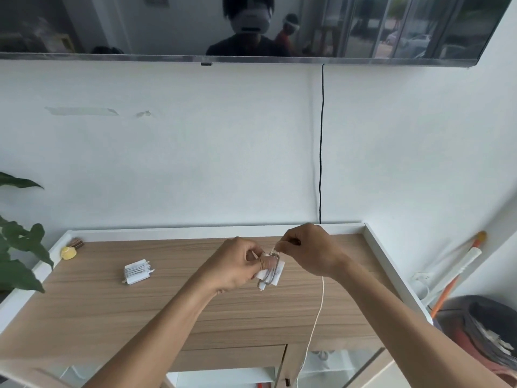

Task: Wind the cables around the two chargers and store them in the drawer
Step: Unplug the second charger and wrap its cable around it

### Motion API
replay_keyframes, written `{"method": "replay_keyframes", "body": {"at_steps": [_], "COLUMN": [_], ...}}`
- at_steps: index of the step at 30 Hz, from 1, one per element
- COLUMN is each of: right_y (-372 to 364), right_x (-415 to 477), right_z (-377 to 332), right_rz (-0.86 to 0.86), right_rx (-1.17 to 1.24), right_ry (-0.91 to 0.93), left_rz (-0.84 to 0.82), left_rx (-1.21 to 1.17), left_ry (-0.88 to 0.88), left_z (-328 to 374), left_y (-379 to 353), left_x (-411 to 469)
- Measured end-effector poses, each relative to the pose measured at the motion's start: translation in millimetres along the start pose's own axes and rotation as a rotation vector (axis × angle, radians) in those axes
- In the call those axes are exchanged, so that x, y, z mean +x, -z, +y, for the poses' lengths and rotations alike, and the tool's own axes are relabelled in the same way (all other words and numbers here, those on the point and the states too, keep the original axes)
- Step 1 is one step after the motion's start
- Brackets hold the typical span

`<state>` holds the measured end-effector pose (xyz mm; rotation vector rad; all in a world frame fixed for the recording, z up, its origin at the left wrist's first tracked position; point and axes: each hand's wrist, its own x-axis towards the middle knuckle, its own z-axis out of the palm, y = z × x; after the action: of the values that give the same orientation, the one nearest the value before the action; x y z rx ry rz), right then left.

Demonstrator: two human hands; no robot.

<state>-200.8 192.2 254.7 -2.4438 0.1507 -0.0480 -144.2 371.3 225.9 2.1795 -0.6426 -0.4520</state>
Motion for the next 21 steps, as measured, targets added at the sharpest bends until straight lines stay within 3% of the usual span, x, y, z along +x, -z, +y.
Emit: {"method": "replay_keyframes", "body": {"at_steps": [2, 7, 11, 14, 18, 21], "right_y": [-6, -25, -34, -31, -23, -14], "right_x": [-6, -20, -19, -19, -23, -24], "right_z": [-6, -8, -1, 1, 2, 2], "right_rz": [0.113, 0.335, 0.409, 0.411, 0.349, 0.271], "right_rx": [-0.047, -0.065, 0.050, 0.073, 0.138, 0.239], "right_ry": [0.080, 0.226, 0.304, 0.358, 0.435, 0.387], "left_rz": [0.111, 0.253, 0.212, 0.115, 0.018, -0.014], "left_rx": [-0.046, -0.571, -0.854, -1.077, -1.038, -1.006], "left_ry": [0.008, 0.148, 0.205, 0.142, 0.110, 0.121], "left_z": [0, 1, 9, 13, 13, 13], "left_y": [-3, -7, -12, -10, -6, -5], "left_x": [2, 1, -2, -6, -10, -10]}}
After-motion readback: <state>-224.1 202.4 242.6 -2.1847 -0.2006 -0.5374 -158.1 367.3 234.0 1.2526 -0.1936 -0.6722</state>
